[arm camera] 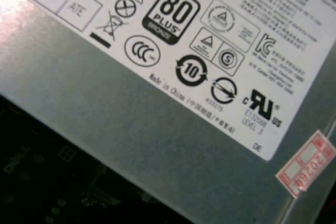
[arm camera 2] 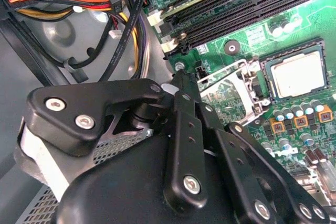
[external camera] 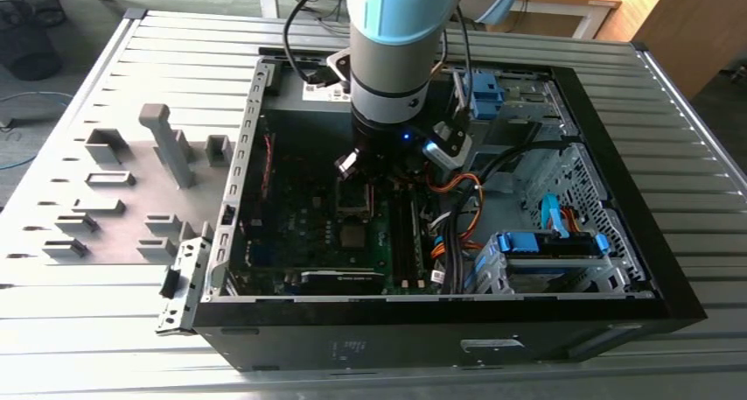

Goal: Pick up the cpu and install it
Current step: 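Close the cpu cover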

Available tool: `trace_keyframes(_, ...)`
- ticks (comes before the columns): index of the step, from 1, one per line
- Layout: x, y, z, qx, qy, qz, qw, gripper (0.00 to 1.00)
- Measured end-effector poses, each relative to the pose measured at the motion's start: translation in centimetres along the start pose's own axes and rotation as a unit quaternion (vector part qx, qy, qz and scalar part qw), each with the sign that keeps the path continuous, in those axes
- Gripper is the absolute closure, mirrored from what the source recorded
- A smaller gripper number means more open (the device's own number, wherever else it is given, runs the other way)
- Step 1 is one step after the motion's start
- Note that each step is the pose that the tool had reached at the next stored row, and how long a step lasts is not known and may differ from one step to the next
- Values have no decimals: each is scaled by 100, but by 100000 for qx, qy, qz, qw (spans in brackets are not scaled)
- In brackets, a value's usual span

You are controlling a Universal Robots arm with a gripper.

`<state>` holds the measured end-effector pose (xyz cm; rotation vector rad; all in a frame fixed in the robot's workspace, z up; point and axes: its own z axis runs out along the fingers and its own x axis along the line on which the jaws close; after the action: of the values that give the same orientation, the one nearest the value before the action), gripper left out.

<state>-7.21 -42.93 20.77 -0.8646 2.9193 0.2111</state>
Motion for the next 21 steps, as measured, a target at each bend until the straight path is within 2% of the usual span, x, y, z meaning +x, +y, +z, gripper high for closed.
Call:
trace_keyframes(2, -1, -1, 1, -82, 110, 13, 100000, 89)
trace_keyframes(4, -4, -3, 2, -374, 569, 105, 99998, 89)
trace_keyframes(14, -3, -2, 1, -404, 627, 119, 99997, 89)
trace_keyframes(16, -6, -3, 3, -616, 941, 168, 99994, 89)
trace_keyframes(17, -5, -3, 2, -651, 1005, 184, 99993, 89)
trace_keyframes(21, -4, -3, 1, -666, 1042, 198, 99992, 89)
